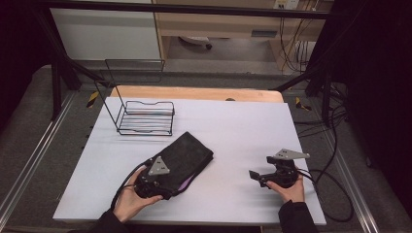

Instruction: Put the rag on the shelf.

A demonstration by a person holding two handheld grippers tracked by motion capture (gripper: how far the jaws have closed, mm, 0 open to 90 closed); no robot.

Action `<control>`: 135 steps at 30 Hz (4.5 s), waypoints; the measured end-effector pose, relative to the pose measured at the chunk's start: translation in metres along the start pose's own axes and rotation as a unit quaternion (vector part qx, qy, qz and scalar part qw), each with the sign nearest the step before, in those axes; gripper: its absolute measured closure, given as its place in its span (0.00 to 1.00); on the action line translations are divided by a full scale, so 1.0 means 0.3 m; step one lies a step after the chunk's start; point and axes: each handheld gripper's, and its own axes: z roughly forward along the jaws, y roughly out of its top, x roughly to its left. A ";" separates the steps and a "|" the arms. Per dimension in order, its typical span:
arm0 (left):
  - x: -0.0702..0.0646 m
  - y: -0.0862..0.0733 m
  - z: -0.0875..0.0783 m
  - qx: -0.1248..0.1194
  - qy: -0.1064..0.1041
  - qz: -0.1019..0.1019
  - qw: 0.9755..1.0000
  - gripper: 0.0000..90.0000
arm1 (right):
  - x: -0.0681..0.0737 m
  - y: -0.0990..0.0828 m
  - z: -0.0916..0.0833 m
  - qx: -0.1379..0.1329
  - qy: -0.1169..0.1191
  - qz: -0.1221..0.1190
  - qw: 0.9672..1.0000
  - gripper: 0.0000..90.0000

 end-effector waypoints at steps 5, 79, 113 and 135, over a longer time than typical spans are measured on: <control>-0.013 -0.016 0.026 0.012 0.001 0.005 1.000 0.43 | 0.001 0.000 0.001 0.001 0.001 -0.001 1.000 0.02; -0.015 -0.045 0.011 0.005 0.029 -0.005 1.000 0.62 | 0.017 0.000 0.015 0.007 0.015 -0.003 1.000 0.03; 0.012 -0.015 -0.011 0.027 0.034 -0.015 0.999 0.92 | 0.018 0.004 0.013 0.005 0.016 0.000 1.000 0.03; -0.123 0.112 0.058 -0.003 -0.062 -0.015 0.998 0.93 | 0.020 0.006 0.014 0.005 0.022 0.006 1.000 0.03</control>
